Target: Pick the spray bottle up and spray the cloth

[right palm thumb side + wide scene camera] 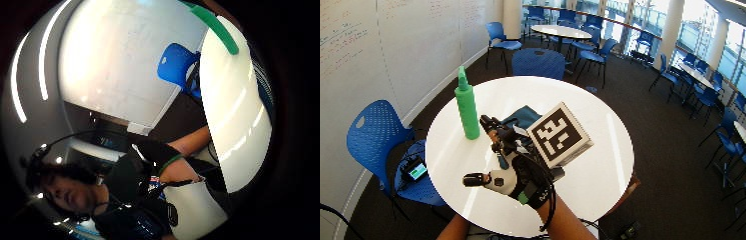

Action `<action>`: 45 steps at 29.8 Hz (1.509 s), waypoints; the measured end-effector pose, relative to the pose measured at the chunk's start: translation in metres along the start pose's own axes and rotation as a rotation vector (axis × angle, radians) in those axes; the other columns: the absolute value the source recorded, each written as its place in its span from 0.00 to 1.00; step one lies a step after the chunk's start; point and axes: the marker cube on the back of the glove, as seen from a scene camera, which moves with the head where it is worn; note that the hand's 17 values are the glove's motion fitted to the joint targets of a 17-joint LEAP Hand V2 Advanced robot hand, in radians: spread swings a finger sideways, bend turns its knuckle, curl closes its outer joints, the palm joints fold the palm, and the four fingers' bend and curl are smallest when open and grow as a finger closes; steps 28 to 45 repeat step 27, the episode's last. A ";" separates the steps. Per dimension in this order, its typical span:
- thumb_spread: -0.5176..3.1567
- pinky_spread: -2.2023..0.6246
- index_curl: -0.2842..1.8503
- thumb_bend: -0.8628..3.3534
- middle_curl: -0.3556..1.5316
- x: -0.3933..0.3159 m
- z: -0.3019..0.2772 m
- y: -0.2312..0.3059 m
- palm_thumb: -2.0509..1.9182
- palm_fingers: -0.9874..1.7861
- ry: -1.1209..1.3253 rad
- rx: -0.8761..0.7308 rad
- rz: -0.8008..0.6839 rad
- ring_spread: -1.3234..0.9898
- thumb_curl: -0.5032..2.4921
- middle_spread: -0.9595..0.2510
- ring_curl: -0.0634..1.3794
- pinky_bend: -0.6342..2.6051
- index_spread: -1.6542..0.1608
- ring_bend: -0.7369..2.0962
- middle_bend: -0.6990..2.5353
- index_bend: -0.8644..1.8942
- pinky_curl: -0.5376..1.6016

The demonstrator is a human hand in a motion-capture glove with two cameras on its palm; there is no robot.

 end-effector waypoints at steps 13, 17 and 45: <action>0.38 0.86 0.25 0.20 0.37 -0.002 0.007 0.016 0.60 0.46 0.025 -0.034 -0.012 0.58 0.28 0.76 0.26 0.27 0.65 0.33 0.28 0.37 0.41; 0.38 0.86 0.26 0.20 0.37 -0.006 0.000 0.029 0.60 0.46 0.066 -0.024 -0.022 0.58 0.28 0.76 0.26 0.27 0.65 0.33 0.28 0.37 0.41; 0.38 0.86 0.26 0.20 0.37 -0.027 -0.005 0.042 0.60 0.46 0.145 -0.035 -0.081 0.58 0.28 0.77 0.24 0.26 0.65 0.32 0.27 0.38 0.41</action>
